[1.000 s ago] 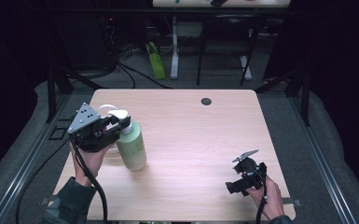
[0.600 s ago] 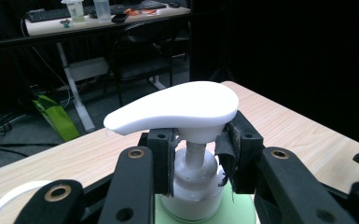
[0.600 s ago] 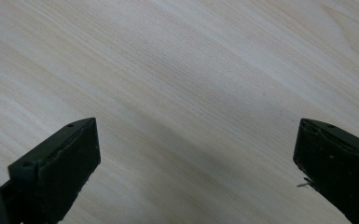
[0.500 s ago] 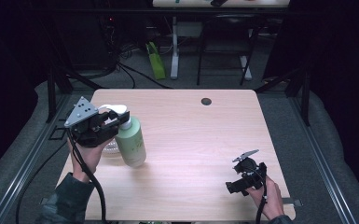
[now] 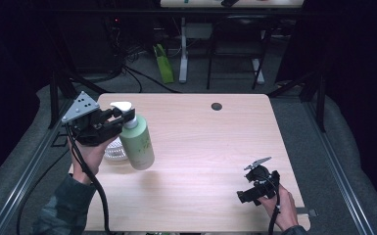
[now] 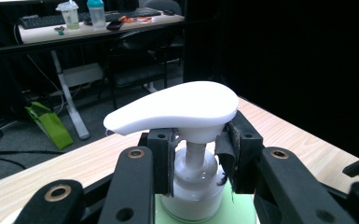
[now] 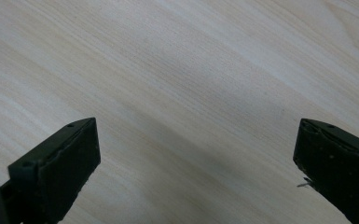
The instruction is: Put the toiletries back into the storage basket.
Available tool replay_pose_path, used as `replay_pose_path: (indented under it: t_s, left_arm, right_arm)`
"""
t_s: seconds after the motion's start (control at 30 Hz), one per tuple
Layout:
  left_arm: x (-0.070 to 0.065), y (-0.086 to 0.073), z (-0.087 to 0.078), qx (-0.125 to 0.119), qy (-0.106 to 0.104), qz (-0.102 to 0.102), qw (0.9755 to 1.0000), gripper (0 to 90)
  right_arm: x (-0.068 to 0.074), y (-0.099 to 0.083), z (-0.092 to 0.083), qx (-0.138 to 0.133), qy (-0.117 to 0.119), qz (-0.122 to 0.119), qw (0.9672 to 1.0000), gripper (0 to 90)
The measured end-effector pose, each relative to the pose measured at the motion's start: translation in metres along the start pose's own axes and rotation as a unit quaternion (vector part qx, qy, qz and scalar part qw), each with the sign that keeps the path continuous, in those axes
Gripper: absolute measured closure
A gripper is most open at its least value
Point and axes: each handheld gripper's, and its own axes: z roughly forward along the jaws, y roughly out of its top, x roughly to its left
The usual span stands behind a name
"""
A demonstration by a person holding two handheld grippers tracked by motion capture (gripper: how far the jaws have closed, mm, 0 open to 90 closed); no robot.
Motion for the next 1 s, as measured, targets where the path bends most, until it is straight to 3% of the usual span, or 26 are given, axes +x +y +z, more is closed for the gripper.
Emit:
replay_pose_path:
  t_s: [1.0]
  left_arm:
    - [0.014,0.035,-0.001,-0.011,0.008,0.003,0.9999,67.9]
  right_arm:
    - [0.001,0.001,0.000,0.000,0.005,-0.004,1.0000,0.3]
